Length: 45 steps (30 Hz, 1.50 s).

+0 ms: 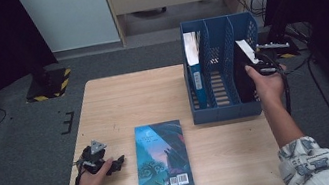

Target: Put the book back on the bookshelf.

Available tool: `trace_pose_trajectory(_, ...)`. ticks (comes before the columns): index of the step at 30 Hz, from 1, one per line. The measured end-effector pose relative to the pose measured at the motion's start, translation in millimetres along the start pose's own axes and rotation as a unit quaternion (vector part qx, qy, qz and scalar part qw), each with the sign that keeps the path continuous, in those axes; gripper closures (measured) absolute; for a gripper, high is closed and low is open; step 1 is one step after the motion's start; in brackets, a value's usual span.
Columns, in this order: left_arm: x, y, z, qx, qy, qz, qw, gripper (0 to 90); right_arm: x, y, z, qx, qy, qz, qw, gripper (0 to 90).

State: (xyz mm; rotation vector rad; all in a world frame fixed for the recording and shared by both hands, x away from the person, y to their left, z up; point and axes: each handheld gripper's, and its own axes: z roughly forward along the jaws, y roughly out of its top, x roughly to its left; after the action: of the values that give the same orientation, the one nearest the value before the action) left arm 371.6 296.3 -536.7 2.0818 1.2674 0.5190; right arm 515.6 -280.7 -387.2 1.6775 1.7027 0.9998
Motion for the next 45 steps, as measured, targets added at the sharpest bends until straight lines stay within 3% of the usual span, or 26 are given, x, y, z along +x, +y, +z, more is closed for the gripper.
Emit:
trace_pose_trajectory(5,-0.2,0.0,0.0,0.000,0.000,0.000,1.0000,0.0,-1.4,-2.9,-3.0,0.003,0.005,0.009,0.9999,48.8)
trace_pose_trajectory(14,-0.2,0.0,0.0,0.000,0.000,0.000,1.0000,0.0,3.5,-3.3,-5.1,0.000,0.007,0.002,1.0000,47.0)
trace_pose_trajectory(23,-0.3,0.1,0.2,0.000,-0.001,0.000,1.0000,0.0,14.3,9.6,-6.1,-0.005,0.004,-0.017,0.9998,45.1)
trace_pose_trajectory(33,-0.6,0.3,0.4,0.000,-0.002,0.001,1.0000,0.0,13.5,11.6,0.0,0.012,0.007,0.003,0.9999,42.4)
trace_pose_trajectory(45,-1.2,0.8,0.8,-0.001,-0.003,0.002,1.0000,0.0,13.9,13.1,4.1,0.024,0.006,0.006,0.9997,41.0)
